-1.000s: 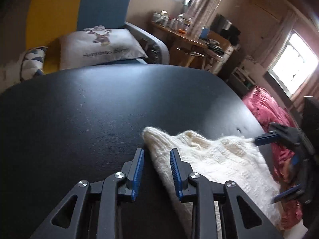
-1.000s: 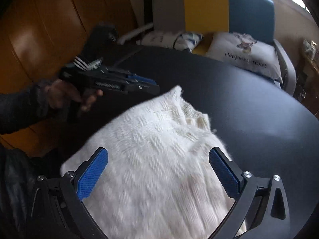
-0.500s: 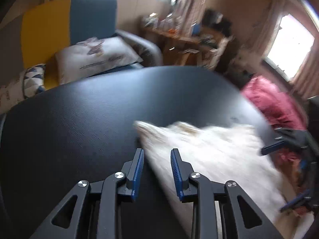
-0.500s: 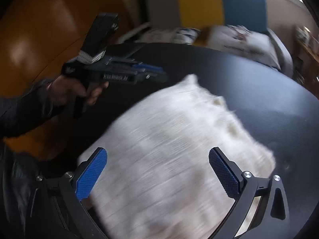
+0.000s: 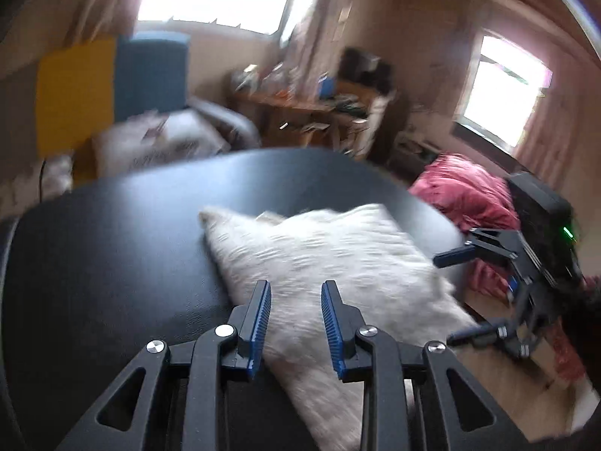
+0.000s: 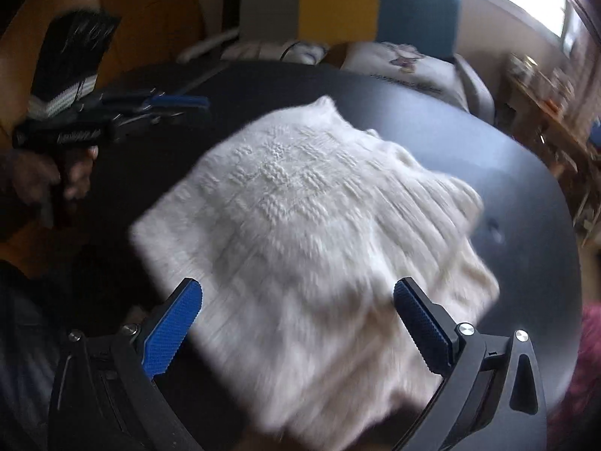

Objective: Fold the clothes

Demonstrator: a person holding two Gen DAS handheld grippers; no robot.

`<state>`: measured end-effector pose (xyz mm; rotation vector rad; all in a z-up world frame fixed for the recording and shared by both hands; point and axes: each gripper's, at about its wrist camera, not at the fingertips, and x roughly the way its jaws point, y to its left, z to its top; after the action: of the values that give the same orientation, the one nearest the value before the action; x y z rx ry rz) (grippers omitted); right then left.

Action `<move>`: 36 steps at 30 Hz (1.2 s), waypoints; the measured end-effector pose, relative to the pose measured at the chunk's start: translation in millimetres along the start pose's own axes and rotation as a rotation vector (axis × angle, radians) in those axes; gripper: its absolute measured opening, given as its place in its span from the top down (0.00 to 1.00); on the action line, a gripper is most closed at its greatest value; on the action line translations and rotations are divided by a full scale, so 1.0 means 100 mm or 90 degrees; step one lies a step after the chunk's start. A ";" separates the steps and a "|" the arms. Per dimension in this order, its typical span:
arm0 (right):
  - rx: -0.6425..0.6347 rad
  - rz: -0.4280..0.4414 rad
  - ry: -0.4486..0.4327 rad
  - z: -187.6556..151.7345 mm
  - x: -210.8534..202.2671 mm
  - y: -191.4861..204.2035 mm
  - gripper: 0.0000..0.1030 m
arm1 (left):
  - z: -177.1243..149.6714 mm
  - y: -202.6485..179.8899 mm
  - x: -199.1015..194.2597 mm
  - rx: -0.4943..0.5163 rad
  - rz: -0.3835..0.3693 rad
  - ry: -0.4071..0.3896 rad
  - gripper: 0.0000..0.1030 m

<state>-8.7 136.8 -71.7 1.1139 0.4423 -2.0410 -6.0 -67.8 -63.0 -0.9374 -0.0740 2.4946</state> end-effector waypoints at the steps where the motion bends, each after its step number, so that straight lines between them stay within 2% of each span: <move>1: 0.011 -0.016 0.014 -0.07 0.02 -0.01 0.00 | -0.03 -0.08 -0.04 0.018 -0.011 -0.003 0.73; 3: 0.034 -0.058 0.058 -0.22 0.14 -0.02 0.00 | -0.22 -0.26 0.18 0.064 -0.006 0.061 0.73; 5: 0.079 -0.068 0.091 -0.36 0.29 -0.07 0.00 | -0.44 -0.43 0.50 0.117 0.015 0.146 0.73; 7: 0.125 -0.066 0.105 -0.47 0.37 -0.12 0.00 | -0.51 -0.54 0.52 0.167 0.049 0.112 0.73; 11: 0.158 -0.073 0.066 -0.53 0.14 -0.14 0.00 | -0.35 -0.47 0.34 0.111 0.018 0.089 0.73; 13: 0.145 -0.093 0.061 -0.57 0.01 -0.09 0.00 | -0.30 -0.55 0.24 0.135 -0.003 0.059 0.73; 15: 0.130 -0.100 0.055 -0.61 -0.07 -0.02 0.00 | -0.27 -0.64 0.22 0.161 0.001 0.054 0.73; 16: 0.131 -0.086 0.041 -0.62 -0.12 0.01 0.00 | -0.27 -0.69 0.23 0.173 0.003 0.055 0.73; 19: 0.131 0.014 -0.040 -0.58 -0.22 0.11 0.00 | -0.40 -0.81 0.44 0.177 -0.004 0.119 0.73; 20: 0.130 0.040 -0.057 -0.55 -0.21 0.14 0.00 | -0.42 -0.80 0.47 0.169 -0.003 0.120 0.73; 22: 0.149 0.089 -0.050 -0.49 -0.03 0.14 0.00 | -0.45 -0.79 0.53 0.149 -0.001 0.117 0.73; 24: 0.198 0.127 -0.025 -0.46 0.26 -0.02 0.00 | -0.39 -0.70 0.54 0.112 -0.023 0.129 0.73; 26: 0.245 0.153 -0.026 -0.47 0.39 -0.15 0.00 | -0.34 -0.64 0.50 0.082 -0.039 0.128 0.73; 29: 0.279 0.175 -0.062 -0.42 0.29 -0.23 0.00 | -0.24 -0.59 0.36 0.047 -0.063 0.084 0.73; 32: 0.265 0.142 -0.093 -0.30 0.16 -0.24 0.00 | -0.16 -0.56 0.27 0.048 -0.055 0.048 0.73; 35: 0.302 0.150 -0.101 -0.37 0.24 -0.29 0.00 | -0.28 -0.57 0.57 0.068 -0.040 0.146 0.72; 36: 0.312 0.152 -0.086 -0.39 0.34 -0.33 0.00 | -0.27 -0.56 0.55 0.060 -0.046 0.143 0.73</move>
<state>-22.9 166.8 -123.9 1.2289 -0.2660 -2.0420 -2.0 3.2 -105.6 -1.1457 0.0805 2.2901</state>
